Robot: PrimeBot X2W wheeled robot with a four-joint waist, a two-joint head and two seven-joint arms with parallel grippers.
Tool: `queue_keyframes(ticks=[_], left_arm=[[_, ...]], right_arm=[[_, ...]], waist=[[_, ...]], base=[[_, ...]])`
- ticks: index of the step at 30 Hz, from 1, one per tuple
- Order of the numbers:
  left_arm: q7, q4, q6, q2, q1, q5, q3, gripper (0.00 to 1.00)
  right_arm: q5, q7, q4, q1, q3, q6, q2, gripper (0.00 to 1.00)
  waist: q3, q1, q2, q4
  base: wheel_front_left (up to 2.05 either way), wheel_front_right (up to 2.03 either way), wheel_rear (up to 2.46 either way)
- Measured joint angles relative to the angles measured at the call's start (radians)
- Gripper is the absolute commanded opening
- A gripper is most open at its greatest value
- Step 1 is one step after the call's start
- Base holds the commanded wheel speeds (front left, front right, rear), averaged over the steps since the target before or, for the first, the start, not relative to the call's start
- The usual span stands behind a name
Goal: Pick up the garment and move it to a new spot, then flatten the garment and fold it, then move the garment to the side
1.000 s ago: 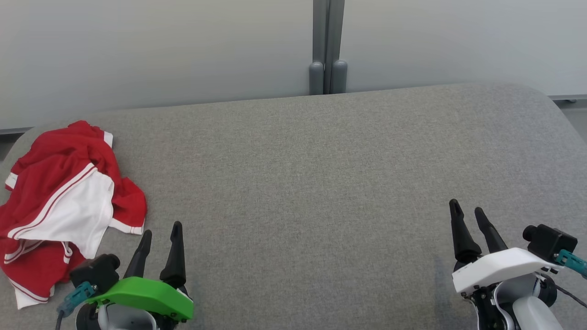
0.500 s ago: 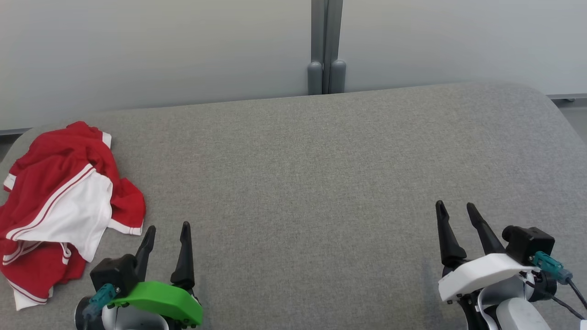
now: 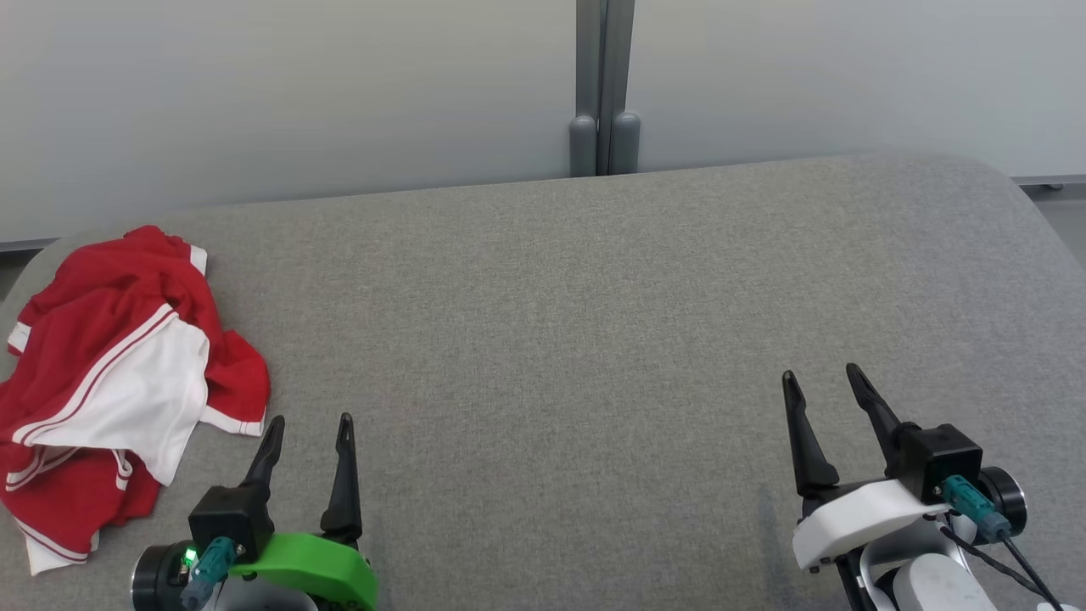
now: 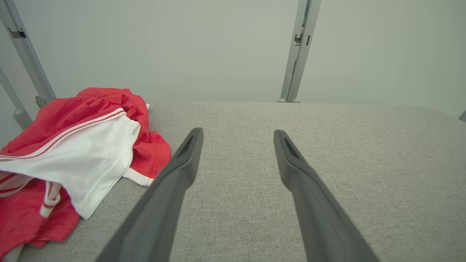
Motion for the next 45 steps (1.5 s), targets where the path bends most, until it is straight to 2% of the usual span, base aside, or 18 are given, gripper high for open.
queue_keyframes(ticks=[7,45], left_arm=[[-0.027,0.001,0.012,0.000,0.001,0.062,-0.005,1.00],[-0.030,0.024,0.012,0.000,0.002,0.059,0.004,1.00]], right_arm=[[-0.109,-0.030,-0.008,0.004,0.023,-0.013,-0.004,1.00],[-0.104,-0.030,-0.009,0.019,0.014,-0.013,-0.004,1.00]], waist=[[-0.004,0.0000,0.0000,-0.001],[-0.016,0.0000,0.0000,0.004]], base=[[0.00,0.00,0.00],[0.00,0.00,0.00]])
